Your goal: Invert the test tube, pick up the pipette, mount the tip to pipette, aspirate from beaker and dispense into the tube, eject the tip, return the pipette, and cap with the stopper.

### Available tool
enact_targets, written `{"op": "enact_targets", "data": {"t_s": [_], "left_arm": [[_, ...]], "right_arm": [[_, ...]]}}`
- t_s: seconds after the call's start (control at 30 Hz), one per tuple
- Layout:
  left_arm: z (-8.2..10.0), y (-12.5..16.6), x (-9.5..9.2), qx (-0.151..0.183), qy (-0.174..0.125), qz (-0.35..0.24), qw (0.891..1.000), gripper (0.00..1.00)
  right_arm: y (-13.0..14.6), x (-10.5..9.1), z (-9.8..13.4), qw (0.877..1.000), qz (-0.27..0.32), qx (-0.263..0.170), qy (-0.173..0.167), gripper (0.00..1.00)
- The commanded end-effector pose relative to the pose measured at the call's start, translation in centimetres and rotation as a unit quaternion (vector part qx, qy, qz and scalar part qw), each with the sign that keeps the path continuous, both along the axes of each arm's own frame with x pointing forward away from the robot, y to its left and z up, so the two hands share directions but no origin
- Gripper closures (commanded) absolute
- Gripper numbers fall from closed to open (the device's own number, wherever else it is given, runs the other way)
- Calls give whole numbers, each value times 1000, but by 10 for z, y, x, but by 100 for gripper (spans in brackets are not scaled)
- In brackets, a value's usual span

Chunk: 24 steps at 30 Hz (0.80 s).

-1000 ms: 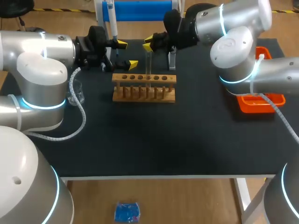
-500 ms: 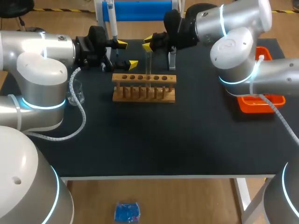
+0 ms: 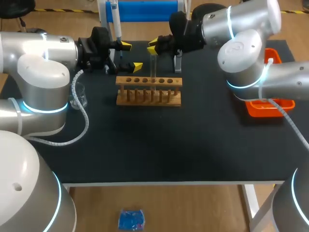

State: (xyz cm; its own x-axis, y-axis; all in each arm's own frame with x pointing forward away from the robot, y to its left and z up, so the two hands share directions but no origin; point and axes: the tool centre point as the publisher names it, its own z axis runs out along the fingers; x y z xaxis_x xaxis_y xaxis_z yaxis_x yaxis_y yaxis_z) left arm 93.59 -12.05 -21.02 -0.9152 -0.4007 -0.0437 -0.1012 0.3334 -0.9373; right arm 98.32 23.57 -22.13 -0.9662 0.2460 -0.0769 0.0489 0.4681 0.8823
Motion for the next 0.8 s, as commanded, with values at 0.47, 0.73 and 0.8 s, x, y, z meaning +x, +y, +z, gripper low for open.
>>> {"op": "enact_targets", "data": {"t_s": [0.47,0.73,0.8], "left_arm": [[-1,0,0,-1,-1,0,1000,0],[-1,0,0,-1,-1,0,1000,0],[-1,0,0,-1,-1,0,1000,0]], "right_arm": [[-2,-1,7,1000,-4,9,-3,100],[-2,-2,1,1000,-4,7,1,100],[-2,-1,0,1000,-5,6,1,100]]}}
